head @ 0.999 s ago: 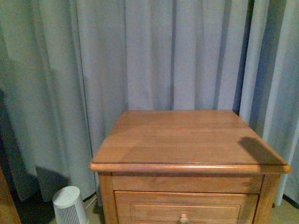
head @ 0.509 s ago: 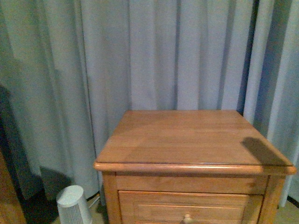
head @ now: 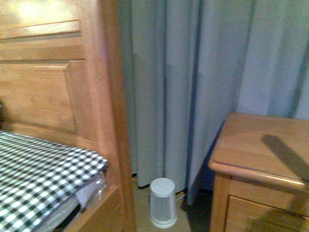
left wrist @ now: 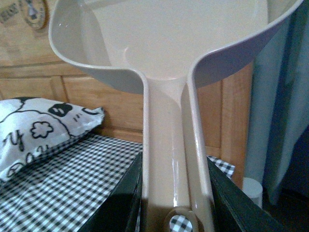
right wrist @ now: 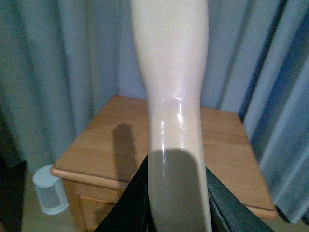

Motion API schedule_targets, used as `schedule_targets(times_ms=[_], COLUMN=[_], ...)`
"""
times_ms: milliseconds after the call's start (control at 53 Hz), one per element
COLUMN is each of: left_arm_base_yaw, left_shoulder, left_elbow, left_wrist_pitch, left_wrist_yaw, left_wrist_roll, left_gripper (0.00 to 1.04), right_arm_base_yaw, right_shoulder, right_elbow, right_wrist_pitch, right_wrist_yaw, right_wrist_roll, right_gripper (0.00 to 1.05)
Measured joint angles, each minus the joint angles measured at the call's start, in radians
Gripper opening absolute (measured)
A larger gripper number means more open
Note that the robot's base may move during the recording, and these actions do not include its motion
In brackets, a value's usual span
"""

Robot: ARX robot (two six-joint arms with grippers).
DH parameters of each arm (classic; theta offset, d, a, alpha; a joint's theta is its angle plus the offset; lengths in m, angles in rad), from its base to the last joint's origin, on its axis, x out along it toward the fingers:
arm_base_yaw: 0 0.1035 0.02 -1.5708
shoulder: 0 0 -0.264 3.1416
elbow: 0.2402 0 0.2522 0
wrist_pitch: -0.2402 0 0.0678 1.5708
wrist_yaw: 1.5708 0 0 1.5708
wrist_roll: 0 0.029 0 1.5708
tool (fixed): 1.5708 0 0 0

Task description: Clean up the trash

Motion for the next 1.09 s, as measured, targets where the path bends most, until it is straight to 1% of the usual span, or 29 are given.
schedule_targets(times_ms=[1018,1093], left_arm_base_yaw=[-0.001,0.001], left_shoulder=[0.001,-0.002], left_elbow=[-0.002,-0.002], left_wrist_pitch=[-0.004,-0.004], left_wrist_yaw=[-0.002,-0.016], left_wrist_roll=[0.000,-0.002], left_gripper=[0.28,0.28], right_arm_base_yaw=[0.000,0.002], right_shoulder=[0.000,0.000], right_elbow=[-0.005,-0.005], right_wrist_pitch=[0.001,0.001], right_wrist_yaw=[-0.002,-0.010], right_wrist_roll=[-0.005,-0.008], right_gripper=[0.19,0.19])
